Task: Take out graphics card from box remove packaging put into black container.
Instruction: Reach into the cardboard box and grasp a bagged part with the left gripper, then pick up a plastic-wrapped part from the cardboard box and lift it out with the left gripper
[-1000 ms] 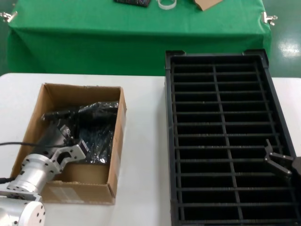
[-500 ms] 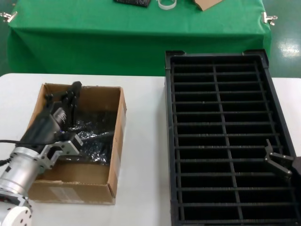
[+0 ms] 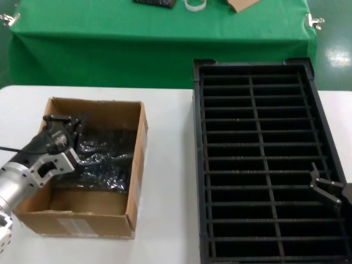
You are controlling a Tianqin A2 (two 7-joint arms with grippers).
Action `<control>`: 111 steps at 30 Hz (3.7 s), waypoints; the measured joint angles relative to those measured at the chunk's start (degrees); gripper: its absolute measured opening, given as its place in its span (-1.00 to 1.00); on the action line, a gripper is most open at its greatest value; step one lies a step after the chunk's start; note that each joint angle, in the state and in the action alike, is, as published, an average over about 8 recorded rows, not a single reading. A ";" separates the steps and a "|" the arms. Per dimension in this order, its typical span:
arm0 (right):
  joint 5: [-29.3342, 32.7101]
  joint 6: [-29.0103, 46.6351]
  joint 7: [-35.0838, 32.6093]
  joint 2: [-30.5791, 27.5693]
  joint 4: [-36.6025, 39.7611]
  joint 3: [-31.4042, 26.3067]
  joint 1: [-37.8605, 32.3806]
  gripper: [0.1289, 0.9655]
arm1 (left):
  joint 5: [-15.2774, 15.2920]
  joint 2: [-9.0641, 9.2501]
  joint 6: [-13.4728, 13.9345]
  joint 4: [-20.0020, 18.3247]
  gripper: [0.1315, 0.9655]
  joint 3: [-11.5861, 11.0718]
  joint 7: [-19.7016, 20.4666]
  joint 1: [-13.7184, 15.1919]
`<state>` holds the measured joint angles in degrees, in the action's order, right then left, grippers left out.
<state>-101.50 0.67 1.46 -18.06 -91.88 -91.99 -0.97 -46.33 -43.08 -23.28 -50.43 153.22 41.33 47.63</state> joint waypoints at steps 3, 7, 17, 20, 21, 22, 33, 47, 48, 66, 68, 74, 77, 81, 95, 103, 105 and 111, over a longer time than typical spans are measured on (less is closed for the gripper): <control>0.00 0.00 0.00 0.00 0.00 0.00 0.00 1.00 | 4.68 -0.58 3.66 1.33 -0.97 2.49 8.19 2.12; 0.00 0.00 0.00 0.00 0.00 0.00 0.00 1.00 | 13.30 -0.70 6.50 3.16 -0.93 3.85 18.95 4.08; 0.00 0.00 0.00 0.00 0.00 0.00 0.00 1.00 | 37.00 -2.44 5.77 1.61 -0.69 4.48 45.16 6.14; 0.00 0.00 0.00 0.00 0.00 0.00 0.00 1.00 | 44.49 -2.82 3.97 1.20 -0.58 4.50 52.43 6.24; 0.00 0.00 0.00 0.00 0.00 0.00 0.00 1.00 | 47.02 -2.84 3.30 1.29 -0.54 4.50 54.81 6.28; 0.00 0.00 0.00 0.00 0.00 0.00 0.00 1.00 | 49.61 -2.81 2.62 1.48 -0.50 4.51 57.18 6.33; 0.00 0.00 0.00 0.00 0.00 0.00 0.00 1.00 | 71.34 -1.04 -1.07 5.44 -0.01 4.52 74.78 6.55; 0.00 0.00 0.00 0.00 0.00 0.00 0.00 1.00 | 66.69 0.00 2.77 6.38 0.09 4.51 67.53 5.89; 0.00 0.00 0.00 0.00 0.00 0.00 0.00 1.00 | 65.53 0.05 3.04 6.38 0.07 4.51 66.20 5.77; 0.00 0.00 0.00 0.00 0.00 0.00 0.00 1.00 | 52.64 0.16 5.49 5.41 -0.54 4.51 52.25 3.73; 0.00 0.00 0.00 0.00 0.00 0.00 0.00 1.00 | 51.85 0.11 5.57 5.29 -0.63 4.51 51.38 3.56; 0.00 0.00 0.00 0.00 0.00 0.00 0.00 1.00 | 49.49 0.11 5.67 5.27 -0.80 4.51 48.76 3.29; 0.00 0.00 0.00 0.00 0.00 0.00 0.00 1.00 | 48.19 0.08 5.75 5.20 -0.88 4.51 47.51 3.23; 0.00 0.00 0.00 0.00 0.00 0.00 0.00 1.00 | 45.79 -0.33 5.94 4.40 -0.93 4.51 45.55 3.15; 0.00 0.00 0.00 0.00 0.00 0.00 0.00 1.00 | 26.57 -7.65 6.53 -7.56 -0.98 2.24 27.01 0.24; 0.00 0.00 0.00 0.00 0.00 0.00 0.00 1.00 | 17.22 -11.35 4.89 -12.67 -0.98 -0.53 18.53 -1.33; 0.00 0.00 0.00 0.00 0.00 0.00 0.00 1.00 | 15.25 -12.32 4.21 -14.17 -0.98 -1.55 16.83 -1.93; 0.00 0.00 0.00 0.00 0.00 0.00 0.00 1.00 | 10.90 -15.09 1.07 -17.87 -0.98 -3.68 14.23 -3.24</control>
<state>-101.50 0.67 1.46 -18.06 -91.88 -91.99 -0.97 -35.43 -58.16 -22.21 -68.30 149.53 55.57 44.39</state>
